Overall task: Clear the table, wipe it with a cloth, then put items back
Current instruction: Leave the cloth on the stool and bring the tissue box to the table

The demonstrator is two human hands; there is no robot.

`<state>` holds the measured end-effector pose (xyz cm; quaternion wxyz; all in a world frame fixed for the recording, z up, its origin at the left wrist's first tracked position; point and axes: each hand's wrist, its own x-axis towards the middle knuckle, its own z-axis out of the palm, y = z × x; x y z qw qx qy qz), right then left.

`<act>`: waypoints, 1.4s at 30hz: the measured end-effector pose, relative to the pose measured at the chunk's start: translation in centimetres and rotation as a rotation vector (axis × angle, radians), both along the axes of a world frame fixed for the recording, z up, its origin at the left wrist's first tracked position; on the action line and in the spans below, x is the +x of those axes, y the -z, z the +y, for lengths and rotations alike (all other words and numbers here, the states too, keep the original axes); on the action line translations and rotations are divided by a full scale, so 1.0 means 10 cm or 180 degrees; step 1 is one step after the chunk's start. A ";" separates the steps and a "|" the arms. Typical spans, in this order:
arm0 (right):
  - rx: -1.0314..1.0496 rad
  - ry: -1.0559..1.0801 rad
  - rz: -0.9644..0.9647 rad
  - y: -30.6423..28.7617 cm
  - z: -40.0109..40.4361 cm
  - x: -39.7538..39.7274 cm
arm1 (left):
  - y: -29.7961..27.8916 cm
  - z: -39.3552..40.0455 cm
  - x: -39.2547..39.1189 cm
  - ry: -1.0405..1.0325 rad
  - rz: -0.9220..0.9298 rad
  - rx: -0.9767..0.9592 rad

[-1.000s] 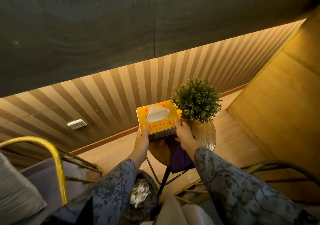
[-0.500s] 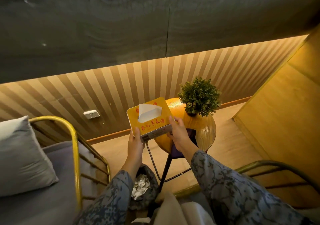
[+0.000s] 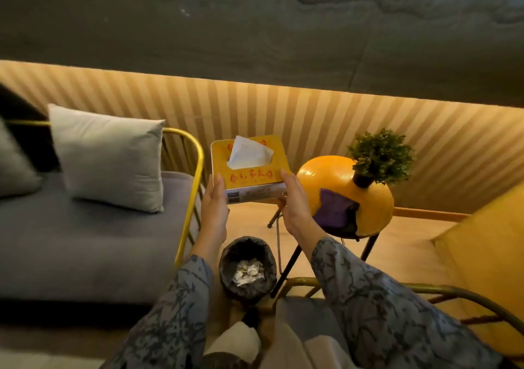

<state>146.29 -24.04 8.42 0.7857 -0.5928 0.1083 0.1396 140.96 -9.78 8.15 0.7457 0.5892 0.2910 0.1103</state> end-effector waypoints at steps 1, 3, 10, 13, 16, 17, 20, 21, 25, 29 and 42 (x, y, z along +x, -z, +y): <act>0.0040 -0.0099 -0.0002 -0.03 0.09 -0.10 | -0.03 0.08 -0.15 -0.0122 -0.0034 -0.0063; 0.0156 -0.0321 0.0014 -0.07 0.29 -0.31 | -0.09 0.27 -0.45 -0.0354 -0.0104 -0.0161; 0.0307 -0.1083 0.0125 -0.37 1.21 -1.06 | -0.34 0.97 -1.52 -0.1267 -0.0448 -0.0254; 0.0287 -0.1372 0.0005 -0.50 1.70 -1.46 | -0.34 1.34 -2.06 -0.1606 -0.0488 -0.0172; 0.0386 -0.1737 -0.0096 -0.57 2.22 -1.98 | -0.36 1.61 -2.72 -0.1960 -0.0530 -0.0021; 0.0410 -0.1890 -0.0112 -0.57 2.38 -2.18 | -0.40 1.67 -2.95 -0.2097 -0.0592 -0.0129; 0.0413 -0.2299 0.0004 -0.63 2.80 -2.89 | -0.54 1.83 -3.74 -0.2482 -0.0664 -0.0200; 0.0420 -0.2406 0.0075 -0.65 2.93 -3.15 | -0.57 1.87 -4.02 -0.2571 -0.0644 -0.0162; 0.0440 -0.2795 0.0124 -0.75 3.25 -4.21 | -0.60 1.96 -5.15 -0.2906 -0.0454 0.0038; 0.0381 -0.3143 0.0006 -0.80 3.42 -5.21 | -0.60 1.98 -6.20 -0.3113 -0.0201 0.0050; 0.0059 -0.4582 -0.0319 -1.33 3.79 -7.17 | -1.21 1.81 -8.51 -0.3933 0.0048 -0.0088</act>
